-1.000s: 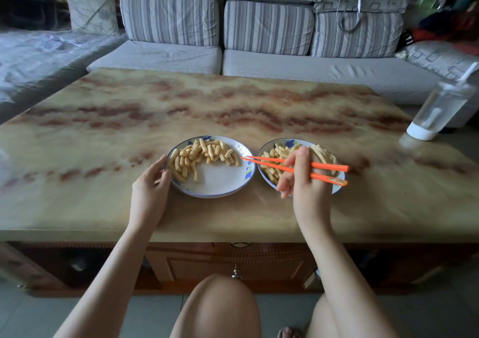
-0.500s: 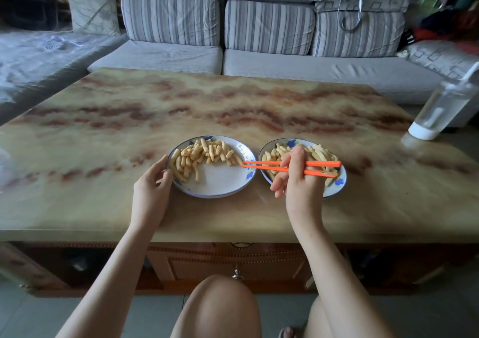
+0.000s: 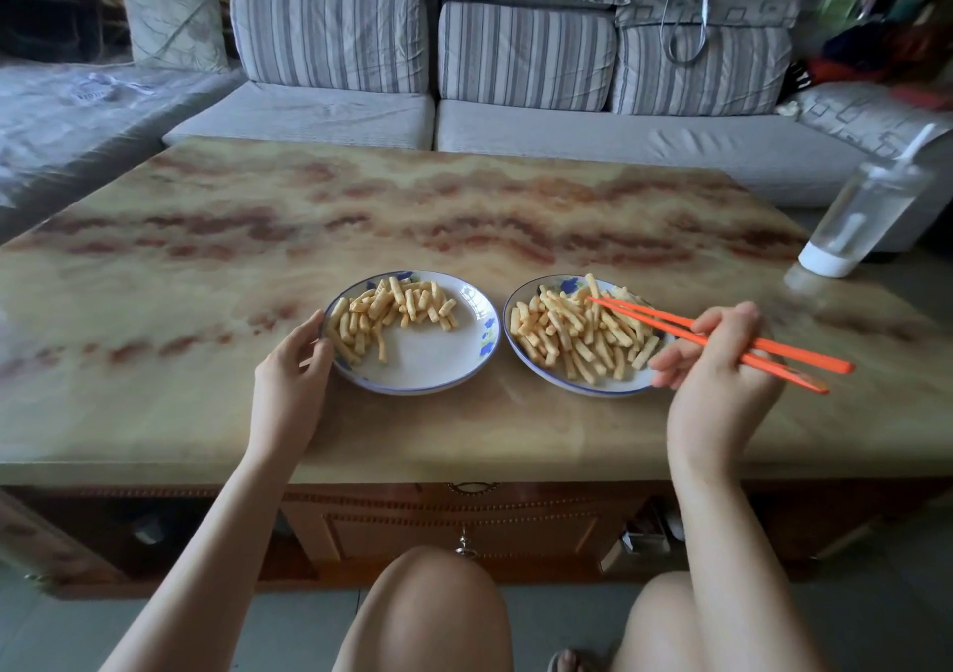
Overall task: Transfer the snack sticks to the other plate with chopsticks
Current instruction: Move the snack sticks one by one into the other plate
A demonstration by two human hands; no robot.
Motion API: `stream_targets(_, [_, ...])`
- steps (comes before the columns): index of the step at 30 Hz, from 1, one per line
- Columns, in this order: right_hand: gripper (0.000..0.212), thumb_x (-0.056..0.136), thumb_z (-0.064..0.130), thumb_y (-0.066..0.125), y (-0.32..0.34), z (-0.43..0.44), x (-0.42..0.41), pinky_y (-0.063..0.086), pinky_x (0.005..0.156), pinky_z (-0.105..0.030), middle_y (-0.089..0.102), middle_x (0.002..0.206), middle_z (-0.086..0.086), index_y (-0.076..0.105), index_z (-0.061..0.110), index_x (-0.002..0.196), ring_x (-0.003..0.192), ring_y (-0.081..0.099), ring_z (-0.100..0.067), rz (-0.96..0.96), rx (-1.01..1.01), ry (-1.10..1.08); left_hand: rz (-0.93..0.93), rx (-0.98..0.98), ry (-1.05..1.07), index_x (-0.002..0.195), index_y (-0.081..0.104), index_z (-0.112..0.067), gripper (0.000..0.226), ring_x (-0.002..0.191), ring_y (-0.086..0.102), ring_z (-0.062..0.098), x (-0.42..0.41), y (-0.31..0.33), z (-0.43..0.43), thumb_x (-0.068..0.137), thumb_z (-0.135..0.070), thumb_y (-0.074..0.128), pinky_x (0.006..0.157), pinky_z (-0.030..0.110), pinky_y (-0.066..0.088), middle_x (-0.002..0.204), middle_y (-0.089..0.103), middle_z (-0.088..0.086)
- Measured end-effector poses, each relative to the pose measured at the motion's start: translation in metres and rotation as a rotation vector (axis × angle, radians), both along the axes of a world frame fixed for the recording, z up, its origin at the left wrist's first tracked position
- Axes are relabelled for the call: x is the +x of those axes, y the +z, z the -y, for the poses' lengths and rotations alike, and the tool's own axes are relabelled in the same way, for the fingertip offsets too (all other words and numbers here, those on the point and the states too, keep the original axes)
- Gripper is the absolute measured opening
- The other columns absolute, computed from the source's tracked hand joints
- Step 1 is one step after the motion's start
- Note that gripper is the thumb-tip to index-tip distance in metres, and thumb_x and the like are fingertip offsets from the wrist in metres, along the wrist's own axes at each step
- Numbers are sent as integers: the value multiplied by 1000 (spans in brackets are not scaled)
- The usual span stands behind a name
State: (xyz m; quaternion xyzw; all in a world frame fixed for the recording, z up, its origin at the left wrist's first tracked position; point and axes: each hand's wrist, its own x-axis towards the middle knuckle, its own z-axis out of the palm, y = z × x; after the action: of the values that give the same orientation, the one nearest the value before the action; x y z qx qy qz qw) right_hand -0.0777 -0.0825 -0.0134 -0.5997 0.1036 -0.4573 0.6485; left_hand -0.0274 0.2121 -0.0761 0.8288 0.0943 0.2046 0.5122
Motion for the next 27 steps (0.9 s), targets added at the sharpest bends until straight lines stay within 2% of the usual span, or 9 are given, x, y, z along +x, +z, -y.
stream_targets(2, [35,102,29,33,-1,7,-1,36,38,-23,48,44,-3,44,16,71,35,48,-17,-8,12,-36,2,5,0,133,56,-16,39,102,49,0,0,0,0,94,-13,51,67,-10,28,119,62,-3])
stream_targets(3, [35,102,29,33,-1,9,-1,36,38,-24,48,41,-2,44,16,71,34,48,-17,-15,7,-45,1,5,2,133,56,-16,39,101,50,0,0,0,0,94,-13,51,66,-9,28,115,62,-5])
stream_targets(6, [37,100,31,33,-3,13,-2,39,42,-25,51,41,-4,45,17,69,34,48,-19,-56,-31,-56,-2,7,5,133,56,-16,39,98,50,0,-1,0,0,94,-14,51,66,-7,30,106,57,-11])
stream_targets(10, [37,102,29,34,-3,13,-5,37,40,-25,50,44,-9,47,16,69,35,47,-21,-42,-34,-53,-8,-3,4,133,56,-18,39,97,49,-2,-1,2,2,94,-14,50,75,6,32,105,56,-13])
stream_targets(13, [36,103,27,33,0,7,-7,36,40,-26,48,47,-19,47,15,71,35,45,-21,-19,-56,-33,-4,-6,6,133,55,-17,39,99,49,-2,-2,2,2,94,-14,50,71,0,31,106,56,-14])
stream_targets(15, [36,104,25,32,2,0,-7,36,39,-25,47,46,-17,46,15,72,35,44,-20,-2,-76,16,-5,-3,9,133,55,-17,39,99,49,-2,-1,1,1,94,-14,50,71,1,32,106,56,-14])
stream_targets(19, [38,102,31,31,-1,-22,-2,35,39,-22,48,42,-8,47,15,72,35,44,-19,-11,-119,218,-2,-8,9,132,56,-17,39,99,50,-1,-1,1,2,94,-14,50,66,-8,30,106,56,-13])
stream_targets(23, [40,96,46,34,-7,-44,5,36,40,-23,51,45,-13,50,18,72,37,46,-24,-68,-202,377,6,4,4,132,56,-16,39,100,50,0,-1,1,1,94,-13,50,66,-9,29,110,60,-9])
stream_targets(27, [38,99,36,34,-11,-57,12,36,41,-21,53,49,-20,50,13,73,38,50,-24,-101,-225,414,6,9,1,132,56,-16,39,103,50,-1,0,0,0,93,-13,50,70,-7,29,121,62,-2])
